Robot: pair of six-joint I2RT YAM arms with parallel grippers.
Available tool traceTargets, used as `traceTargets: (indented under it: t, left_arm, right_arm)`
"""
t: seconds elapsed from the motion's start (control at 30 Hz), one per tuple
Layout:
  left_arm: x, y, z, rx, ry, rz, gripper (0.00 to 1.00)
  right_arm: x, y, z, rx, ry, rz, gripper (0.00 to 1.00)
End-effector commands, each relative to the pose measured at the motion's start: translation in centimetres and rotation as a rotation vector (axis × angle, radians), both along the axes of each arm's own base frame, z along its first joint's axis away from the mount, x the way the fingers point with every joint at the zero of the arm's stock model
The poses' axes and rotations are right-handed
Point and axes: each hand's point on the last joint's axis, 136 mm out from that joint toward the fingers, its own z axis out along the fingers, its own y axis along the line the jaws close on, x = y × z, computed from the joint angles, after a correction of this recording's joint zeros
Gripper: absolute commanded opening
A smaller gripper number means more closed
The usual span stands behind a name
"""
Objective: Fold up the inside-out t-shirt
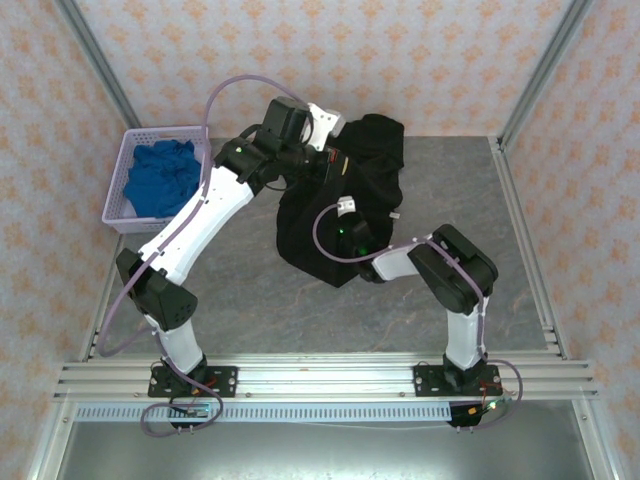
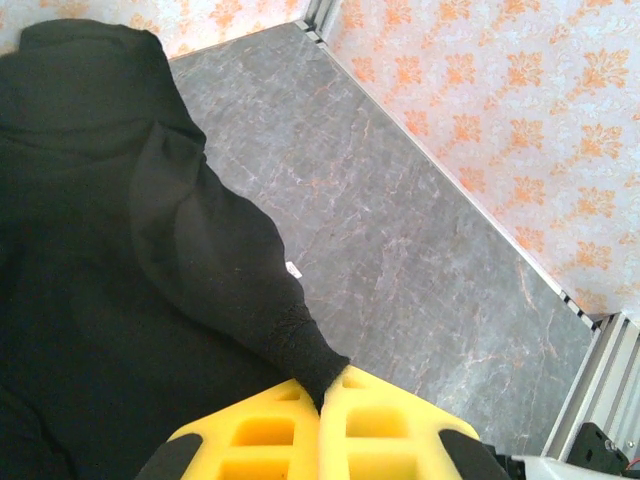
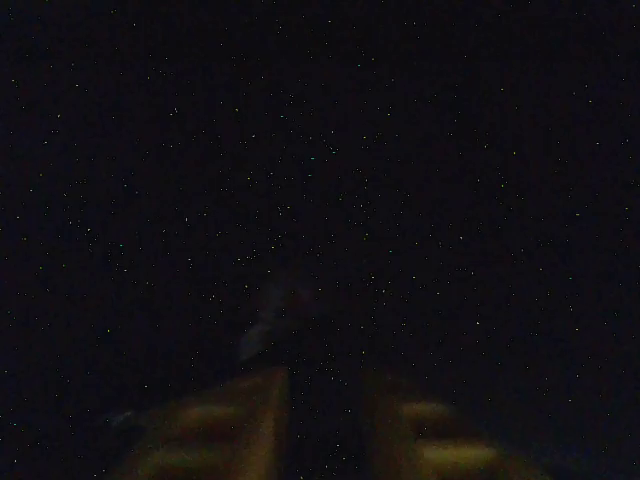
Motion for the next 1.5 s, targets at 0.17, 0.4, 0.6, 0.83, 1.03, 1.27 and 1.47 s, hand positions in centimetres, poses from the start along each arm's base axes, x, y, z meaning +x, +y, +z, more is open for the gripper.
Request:
traceTargets:
  t: [0.17, 0.4, 0.6, 0.83, 1.03, 1.27, 1.47]
  left_arm:
    - [-1.2, 1.2, 2.3, -0.009, -0.036, 0.013, 0.0]
    - [-3.4, 2.1, 3.6, -0.065, -0.055, -0.004, 0.0]
    - [-4.9, 3.0, 3.7, -0.073, -0.054, -0.009, 0.0]
    - [-4.9, 2.3, 4.7, -0.114, -0.066, -0.025, 0.0]
    - [-6.8, -1.0, 8.4, -0.169, -0.106, -0.139, 0.0]
    - [-9.2, -2.4, 10.2, -0.204, -0.114, -0.219, 0.0]
    - [-9.0, -0.7, 9.1, -0.142, -0.142, -0.151, 0.0]
  right_arm:
    - [0.6, 2.0, 0.9, 0.006, -0.042, 0.039, 0.34]
    - [5.2, -1.4, 1.0, 0.173, 0.08, -0.095, 0.37]
    - [6.1, -6.2, 3.6, 0.142, 0.032, -0.262, 0.37]
    - [5.5, -5.5, 4.5, 0.077, 0.013, -0.164, 0.38]
    - [5.0, -3.1, 4.2, -0.049, -0.019, -0.113, 0.39]
    - [6.9, -2.8, 4.9, -0.071, 0.002, -0.172, 0.41]
    - [7.9, -4.1, 6.2, 0.077, 0.016, -0.177, 0.41]
